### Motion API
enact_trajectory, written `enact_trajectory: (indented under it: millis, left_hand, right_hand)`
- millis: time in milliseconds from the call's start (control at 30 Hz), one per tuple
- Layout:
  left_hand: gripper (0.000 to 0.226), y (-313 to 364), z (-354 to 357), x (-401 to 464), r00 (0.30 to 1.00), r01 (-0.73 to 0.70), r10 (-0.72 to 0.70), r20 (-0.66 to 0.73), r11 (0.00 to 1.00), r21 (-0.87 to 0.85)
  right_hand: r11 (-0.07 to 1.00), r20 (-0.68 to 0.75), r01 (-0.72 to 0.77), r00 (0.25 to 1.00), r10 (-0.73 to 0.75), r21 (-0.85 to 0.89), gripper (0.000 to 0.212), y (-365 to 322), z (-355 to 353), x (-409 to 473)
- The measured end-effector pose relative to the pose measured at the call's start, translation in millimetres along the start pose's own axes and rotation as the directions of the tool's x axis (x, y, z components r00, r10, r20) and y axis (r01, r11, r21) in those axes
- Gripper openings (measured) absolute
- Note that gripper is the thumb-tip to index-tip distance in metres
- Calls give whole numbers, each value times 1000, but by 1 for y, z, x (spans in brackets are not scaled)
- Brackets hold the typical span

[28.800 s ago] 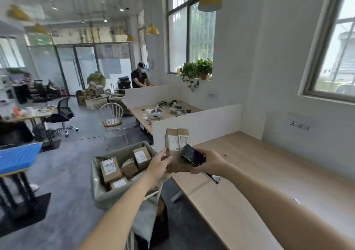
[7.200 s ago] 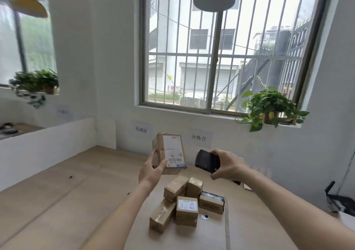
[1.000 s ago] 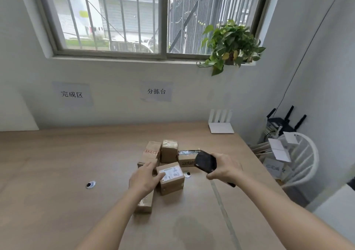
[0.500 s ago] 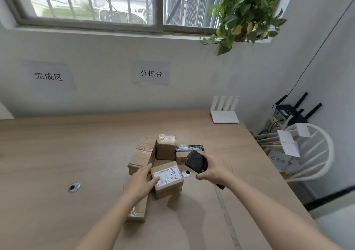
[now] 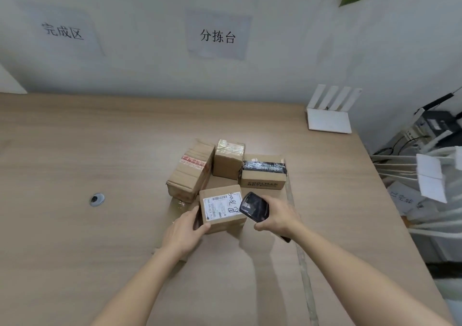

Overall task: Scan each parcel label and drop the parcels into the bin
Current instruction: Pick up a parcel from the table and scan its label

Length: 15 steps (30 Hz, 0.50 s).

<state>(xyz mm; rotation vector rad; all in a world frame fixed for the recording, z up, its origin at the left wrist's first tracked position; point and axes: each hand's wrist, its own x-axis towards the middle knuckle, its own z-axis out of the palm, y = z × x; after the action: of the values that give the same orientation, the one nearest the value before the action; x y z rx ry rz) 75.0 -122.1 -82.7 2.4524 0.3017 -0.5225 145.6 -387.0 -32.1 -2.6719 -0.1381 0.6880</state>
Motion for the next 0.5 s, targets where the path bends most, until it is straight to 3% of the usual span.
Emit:
enact_trajectory:
  millis: [233,367,500]
  left_hand:
    - [69,-6,19,27,997,72,-72,9,996,-49]
    - [57,-8,27,44,995,104,-104,3,992,-74]
    - [57,-4,33,55,990,138,-139,-5,986,-94]
  right_hand:
    - [1000,104,-4,995,1,27,73,6,31,45]
    - [999,131,21,991,-28,49,61,5,35,62]
    - [998,151,21,988,-29,56,83,3,42,76]
